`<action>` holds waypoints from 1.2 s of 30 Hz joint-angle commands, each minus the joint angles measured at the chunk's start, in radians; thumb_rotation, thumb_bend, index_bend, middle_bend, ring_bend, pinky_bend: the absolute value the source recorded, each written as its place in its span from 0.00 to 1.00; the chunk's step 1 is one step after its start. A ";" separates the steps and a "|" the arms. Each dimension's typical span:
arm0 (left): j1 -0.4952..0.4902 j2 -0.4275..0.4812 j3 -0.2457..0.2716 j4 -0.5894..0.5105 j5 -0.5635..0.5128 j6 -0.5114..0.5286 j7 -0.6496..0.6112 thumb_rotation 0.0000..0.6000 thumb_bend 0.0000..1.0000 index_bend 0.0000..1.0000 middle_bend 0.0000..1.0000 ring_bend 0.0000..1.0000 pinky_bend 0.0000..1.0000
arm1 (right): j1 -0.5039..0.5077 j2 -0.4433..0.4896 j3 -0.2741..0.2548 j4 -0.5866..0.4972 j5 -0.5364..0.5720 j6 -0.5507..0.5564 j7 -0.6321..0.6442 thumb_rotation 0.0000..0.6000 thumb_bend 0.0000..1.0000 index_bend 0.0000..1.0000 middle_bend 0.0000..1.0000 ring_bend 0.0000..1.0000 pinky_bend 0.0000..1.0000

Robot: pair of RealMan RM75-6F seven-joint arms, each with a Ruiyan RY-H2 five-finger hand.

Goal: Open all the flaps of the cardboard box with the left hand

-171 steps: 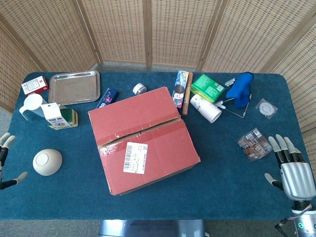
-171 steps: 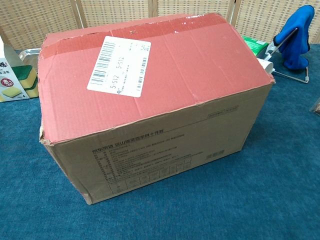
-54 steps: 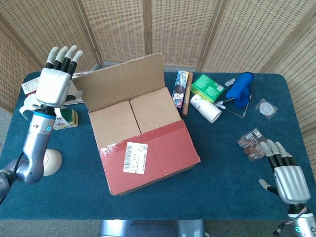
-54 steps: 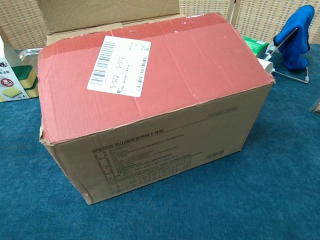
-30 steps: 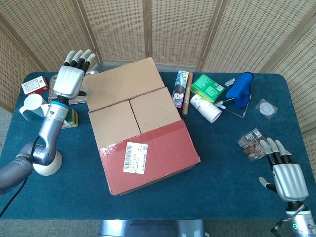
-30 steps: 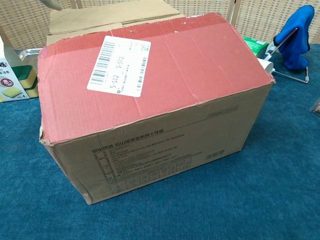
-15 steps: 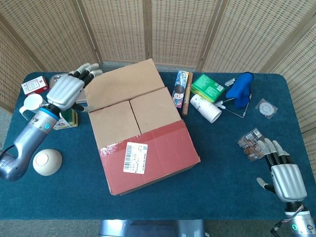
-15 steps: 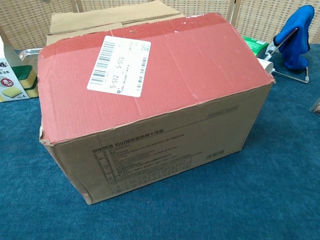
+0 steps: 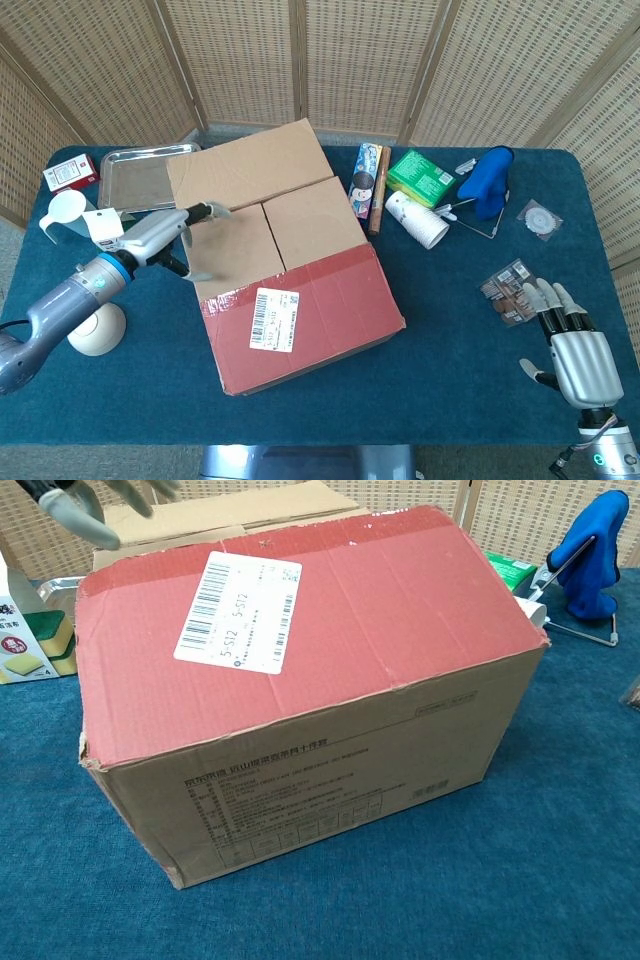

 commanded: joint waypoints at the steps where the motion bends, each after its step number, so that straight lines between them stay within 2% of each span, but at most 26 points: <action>1: -0.018 -0.010 -0.016 -0.023 0.025 -0.068 -0.137 1.00 0.48 0.17 0.16 0.23 0.50 | 0.000 0.001 0.000 0.000 0.000 0.001 0.001 1.00 0.00 0.00 0.00 0.00 0.23; 5: -0.040 -0.023 -0.021 -0.017 0.063 -0.124 -0.238 1.00 0.48 0.15 0.13 0.24 0.52 | -0.001 0.004 0.000 -0.003 -0.002 0.003 0.005 1.00 0.00 0.00 0.00 0.00 0.23; 9: -0.051 -0.040 -0.013 0.006 0.101 -0.131 -0.261 1.00 0.48 0.16 0.14 0.21 0.49 | -0.003 0.006 -0.002 -0.005 -0.005 0.006 0.010 1.00 0.00 0.00 0.00 0.00 0.23; 14: -0.058 -0.051 0.006 0.037 0.138 -0.100 -0.212 1.00 0.48 0.16 0.12 0.14 0.42 | -0.003 0.009 -0.003 -0.006 -0.008 0.007 0.018 1.00 0.00 0.00 0.00 0.00 0.23; 21: -0.053 -0.055 0.006 0.029 0.123 -0.037 -0.186 1.00 0.48 0.16 0.12 0.11 0.35 | -0.004 0.012 -0.005 -0.009 -0.012 0.009 0.021 1.00 0.00 0.00 0.00 0.00 0.23; 31: -0.045 -0.045 0.000 0.021 0.110 0.035 -0.186 1.00 0.48 0.16 0.11 0.11 0.32 | -0.004 0.013 -0.006 -0.010 -0.015 0.009 0.024 1.00 0.00 0.00 0.00 0.00 0.23; 36: -0.061 -0.064 0.027 0.051 0.119 0.044 -0.064 1.00 0.49 0.16 0.08 0.09 0.29 | -0.003 0.014 -0.008 -0.013 -0.017 0.007 0.023 1.00 0.00 0.00 0.00 0.00 0.23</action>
